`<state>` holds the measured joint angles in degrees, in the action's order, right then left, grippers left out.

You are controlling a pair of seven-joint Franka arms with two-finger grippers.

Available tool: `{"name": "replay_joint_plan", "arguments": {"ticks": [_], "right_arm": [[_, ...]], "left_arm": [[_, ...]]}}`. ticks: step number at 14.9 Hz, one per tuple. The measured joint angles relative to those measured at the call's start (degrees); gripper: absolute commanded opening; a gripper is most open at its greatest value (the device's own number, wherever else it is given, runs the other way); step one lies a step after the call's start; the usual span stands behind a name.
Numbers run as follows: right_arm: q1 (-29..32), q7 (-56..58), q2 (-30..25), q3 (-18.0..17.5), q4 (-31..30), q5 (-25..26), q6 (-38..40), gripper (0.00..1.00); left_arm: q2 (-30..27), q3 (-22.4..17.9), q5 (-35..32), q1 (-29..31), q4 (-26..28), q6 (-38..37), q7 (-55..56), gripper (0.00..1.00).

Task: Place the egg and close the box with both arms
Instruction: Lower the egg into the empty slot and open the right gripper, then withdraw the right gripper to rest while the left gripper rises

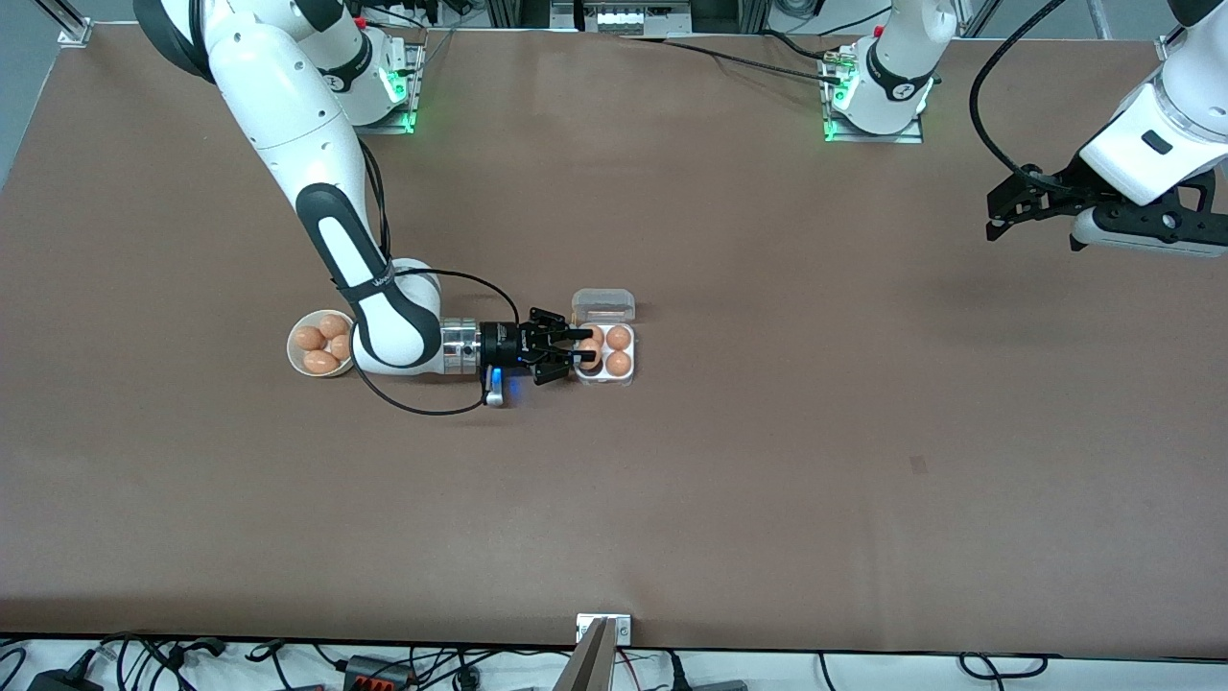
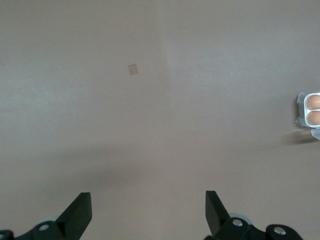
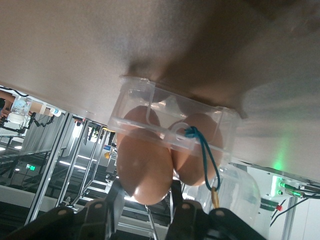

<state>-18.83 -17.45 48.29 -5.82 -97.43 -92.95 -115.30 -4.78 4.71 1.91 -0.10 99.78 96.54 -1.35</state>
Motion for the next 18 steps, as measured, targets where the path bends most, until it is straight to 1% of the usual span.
{"name": "replay_joint_plan", "arguments": {"ticks": [1,2,3,4,5,10,12,13,15,18], "right_arm": [[-0.1,0.0,0.0,0.0,0.1,0.0,-0.2,0.33],[-0.2,0.0,0.0,0.0,0.1,0.0,-0.2,0.65],[-0.3,0.0,0.0,0.0,0.1,-0.1,-0.3,0.75],[-0.4,0.0,0.0,0.0,0.2,-0.1,-0.4,0.93],[-0.6,0.0,0.0,0.0,0.3,-0.4,-0.5,1.00],[-0.9,0.6,-0.5,-0.1,1.4,-0.4,-0.8,1.00],[-0.9,1.0,-2.6,0.0,1.3,1.0,-0.9,1.00],[-0.7,1.0,-4.8,0.4,1.1,3.4,-1.2,1.00],[0.6,0.8,-11.0,1.6,0.3,10.2,-1.5,1.00],[5.6,0.3,-21.4,2.3,-2.7,21.2,-1.4,1.00]], "left_arm": [[0.0,0.0,0.0,0.0,0.0,0.0,0.0,1.00],[0.0,0.0,0.0,0.0,0.0,0.0,0.0,1.00],[0.0,0.0,0.0,0.0,0.0,0.0,0.0,1.00],[0.0,0.0,0.0,0.0,0.0,0.0,0.0,1.00],[0.0,0.0,0.0,0.0,0.0,-0.1,0.0,1.00],[0.0,0.0,0.0,0.0,0.0,-1.9,0.0,1.00],[0.0,0.0,0.0,0.0,0.0,-2.6,0.0,1.00],[0.0,0.0,0.0,0.0,0.0,-3.3,0.0,1.00],[0.0,-0.1,0.0,0.1,0.0,-4.8,0.0,1.00],[0.2,-0.1,0.0,0.1,0.0,-5.6,0.0,1.00]]}}
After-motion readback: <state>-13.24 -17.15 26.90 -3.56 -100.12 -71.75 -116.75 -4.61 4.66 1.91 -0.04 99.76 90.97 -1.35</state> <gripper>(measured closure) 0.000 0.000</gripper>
